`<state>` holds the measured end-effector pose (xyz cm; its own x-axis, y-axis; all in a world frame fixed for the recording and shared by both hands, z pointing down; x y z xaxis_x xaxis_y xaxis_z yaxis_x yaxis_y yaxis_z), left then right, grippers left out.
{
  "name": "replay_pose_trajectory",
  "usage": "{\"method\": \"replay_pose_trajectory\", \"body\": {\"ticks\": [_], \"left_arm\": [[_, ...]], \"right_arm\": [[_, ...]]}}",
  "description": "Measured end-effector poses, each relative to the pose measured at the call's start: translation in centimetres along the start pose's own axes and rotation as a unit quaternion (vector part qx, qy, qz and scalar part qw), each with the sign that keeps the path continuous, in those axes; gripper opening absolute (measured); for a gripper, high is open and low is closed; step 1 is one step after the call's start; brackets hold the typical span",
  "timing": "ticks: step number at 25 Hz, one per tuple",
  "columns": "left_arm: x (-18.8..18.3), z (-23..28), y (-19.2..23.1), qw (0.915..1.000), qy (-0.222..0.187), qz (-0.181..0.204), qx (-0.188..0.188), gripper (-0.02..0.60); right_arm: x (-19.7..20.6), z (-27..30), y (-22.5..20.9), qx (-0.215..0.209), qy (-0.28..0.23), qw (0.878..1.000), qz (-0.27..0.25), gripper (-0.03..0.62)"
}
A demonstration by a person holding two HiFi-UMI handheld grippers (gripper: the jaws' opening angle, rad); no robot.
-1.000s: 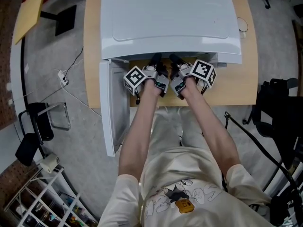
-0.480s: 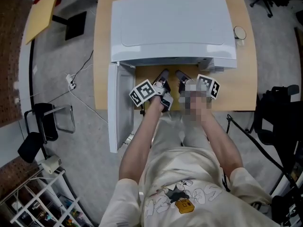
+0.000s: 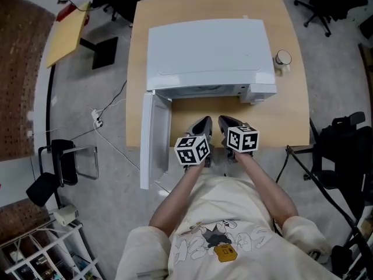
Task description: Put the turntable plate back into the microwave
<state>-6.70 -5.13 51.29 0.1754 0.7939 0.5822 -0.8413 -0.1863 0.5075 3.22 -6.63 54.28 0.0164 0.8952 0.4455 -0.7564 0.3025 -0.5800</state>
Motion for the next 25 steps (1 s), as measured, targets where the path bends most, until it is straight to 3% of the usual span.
{"method": "replay_pose_trajectory", "body": {"ticks": [3,6,13,25], "left_arm": [[1.3,-0.6,-0.7,0.9999,-0.010,-0.005,0.009,0.000],[3.0,-0.2,-0.8,0.9997,0.008,-0.018,0.014,0.000],[3.4,0.2,-1.3,0.9999,0.016,-0.006,0.002,0.001],[4.4,-0.5,-1.0,0.9995,0.016,-0.027,0.008,0.000]], "right_arm": [[0.5,-0.7,-0.2,0.029,-0.006,0.999,-0.013,0.008],[0.5,-1.4,-0.5,0.052,-0.005,0.998,-0.042,0.008],[1.2,-1.9,-1.3,0.055,-0.001,0.997,-0.052,0.008],[2.4,-1.6,-0.2,0.048,0.015,0.996,-0.072,0.008]]}}
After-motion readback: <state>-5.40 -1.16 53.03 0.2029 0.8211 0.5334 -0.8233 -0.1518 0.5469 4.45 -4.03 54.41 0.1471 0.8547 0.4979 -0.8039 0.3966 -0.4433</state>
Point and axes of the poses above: the fingertips, and each gripper's own axes: z forward along the fingers, y to its left, x out of its underside, the point moved 5 cm from there along -z, backward along the fingers, and after that the axes turned 12 degrees about y, right-handed, at the moved point
